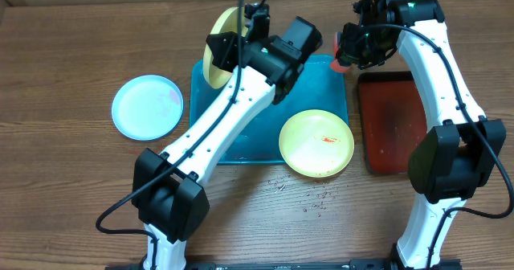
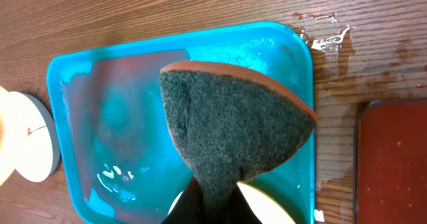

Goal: Clean dirty plates on tray and stack at the side
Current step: 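Lift the yellow plate with the left gripper and raise the sponge right, then set the yellow plate onto the white plate left of the tray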

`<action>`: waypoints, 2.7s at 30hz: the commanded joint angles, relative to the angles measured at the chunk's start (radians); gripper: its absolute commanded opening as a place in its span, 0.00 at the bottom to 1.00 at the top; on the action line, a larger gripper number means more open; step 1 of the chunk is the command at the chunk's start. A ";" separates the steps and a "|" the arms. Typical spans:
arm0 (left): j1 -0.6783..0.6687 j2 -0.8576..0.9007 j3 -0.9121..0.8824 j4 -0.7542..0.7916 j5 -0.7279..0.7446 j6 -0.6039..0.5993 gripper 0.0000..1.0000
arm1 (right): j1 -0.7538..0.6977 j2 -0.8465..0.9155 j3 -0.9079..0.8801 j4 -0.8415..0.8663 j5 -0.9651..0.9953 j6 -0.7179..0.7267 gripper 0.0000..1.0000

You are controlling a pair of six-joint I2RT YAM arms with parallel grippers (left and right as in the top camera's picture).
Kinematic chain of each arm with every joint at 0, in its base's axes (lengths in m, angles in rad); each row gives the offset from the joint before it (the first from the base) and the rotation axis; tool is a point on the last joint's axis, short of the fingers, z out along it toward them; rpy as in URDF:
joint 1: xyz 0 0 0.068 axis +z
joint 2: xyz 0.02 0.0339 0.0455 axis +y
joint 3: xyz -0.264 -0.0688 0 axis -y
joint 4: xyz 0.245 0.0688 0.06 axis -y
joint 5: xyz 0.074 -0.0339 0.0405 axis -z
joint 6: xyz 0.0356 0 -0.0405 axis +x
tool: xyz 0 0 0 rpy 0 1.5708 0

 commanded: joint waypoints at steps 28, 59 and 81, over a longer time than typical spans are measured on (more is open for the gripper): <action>0.435 -0.110 0.014 -0.136 1.117 -0.021 0.05 | 0.004 -0.004 -0.005 -0.018 0.000 -0.004 0.04; 1.141 -0.109 -0.595 0.435 1.571 -0.048 0.04 | 0.004 -0.004 -0.005 -0.006 -0.001 -0.004 0.04; 0.849 -0.110 -0.294 0.172 1.815 0.201 0.56 | 0.004 -0.004 -0.005 -0.005 0.007 -0.004 0.04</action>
